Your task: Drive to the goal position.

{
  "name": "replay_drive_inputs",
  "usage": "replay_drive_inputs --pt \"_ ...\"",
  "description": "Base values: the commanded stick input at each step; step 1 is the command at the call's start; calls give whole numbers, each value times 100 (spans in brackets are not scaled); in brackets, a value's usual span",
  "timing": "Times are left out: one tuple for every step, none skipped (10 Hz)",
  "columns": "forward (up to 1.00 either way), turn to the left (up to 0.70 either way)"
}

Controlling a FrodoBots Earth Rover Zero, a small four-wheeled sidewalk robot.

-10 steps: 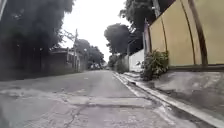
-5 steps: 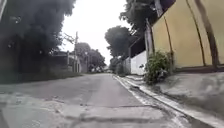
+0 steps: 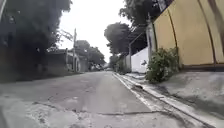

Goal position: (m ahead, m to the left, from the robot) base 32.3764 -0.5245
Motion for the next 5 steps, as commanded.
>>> replay_drive_inputs --pt "70 0" --pt "70 0" --pt "70 0" --pt "70 0" --pt "70 0"
